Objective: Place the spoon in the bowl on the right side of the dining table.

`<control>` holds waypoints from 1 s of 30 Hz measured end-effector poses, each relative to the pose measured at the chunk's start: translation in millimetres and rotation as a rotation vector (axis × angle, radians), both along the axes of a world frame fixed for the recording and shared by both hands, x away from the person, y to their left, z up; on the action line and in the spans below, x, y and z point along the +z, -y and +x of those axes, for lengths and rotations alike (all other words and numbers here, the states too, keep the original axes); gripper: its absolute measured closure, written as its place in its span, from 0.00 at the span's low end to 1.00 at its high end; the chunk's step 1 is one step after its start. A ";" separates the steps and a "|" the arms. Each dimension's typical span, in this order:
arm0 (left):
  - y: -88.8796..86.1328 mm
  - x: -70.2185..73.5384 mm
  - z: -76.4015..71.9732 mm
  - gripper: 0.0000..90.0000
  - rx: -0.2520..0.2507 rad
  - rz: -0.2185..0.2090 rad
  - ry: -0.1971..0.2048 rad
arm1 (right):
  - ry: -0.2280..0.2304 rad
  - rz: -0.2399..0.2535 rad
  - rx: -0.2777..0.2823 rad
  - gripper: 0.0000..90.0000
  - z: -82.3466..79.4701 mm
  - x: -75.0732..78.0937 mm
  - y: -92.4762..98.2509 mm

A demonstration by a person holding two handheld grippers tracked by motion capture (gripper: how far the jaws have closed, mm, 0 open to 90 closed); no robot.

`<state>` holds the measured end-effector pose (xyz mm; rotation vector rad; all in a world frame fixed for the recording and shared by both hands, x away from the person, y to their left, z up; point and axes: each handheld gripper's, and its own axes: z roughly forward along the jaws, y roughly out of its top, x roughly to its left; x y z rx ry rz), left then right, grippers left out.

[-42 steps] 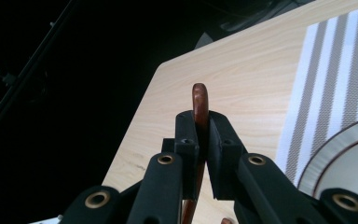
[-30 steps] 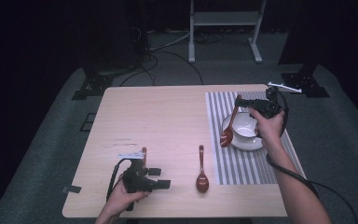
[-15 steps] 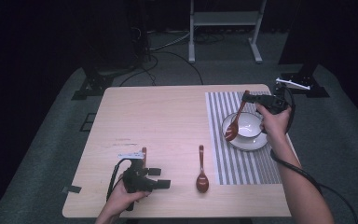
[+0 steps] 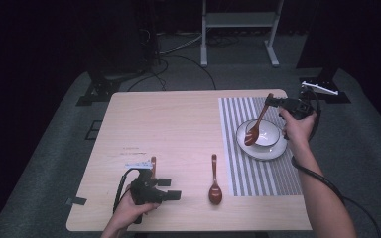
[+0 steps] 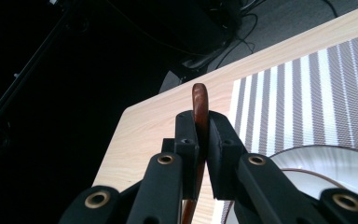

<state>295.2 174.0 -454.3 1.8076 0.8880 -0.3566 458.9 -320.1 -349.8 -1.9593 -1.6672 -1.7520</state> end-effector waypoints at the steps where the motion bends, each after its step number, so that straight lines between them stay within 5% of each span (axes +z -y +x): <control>1: -0.2 -0.1 0.1 0.00 0.000 0.000 0.000 | 0.000 0.000 -0.003 0.92 0.3 -0.4 0.9; 30: 0.0 -0.6 0.2 0.00 -0.001 0.001 0.001 | -0.031 -0.001 -0.156 0.92 -2.0 -17.9 40.1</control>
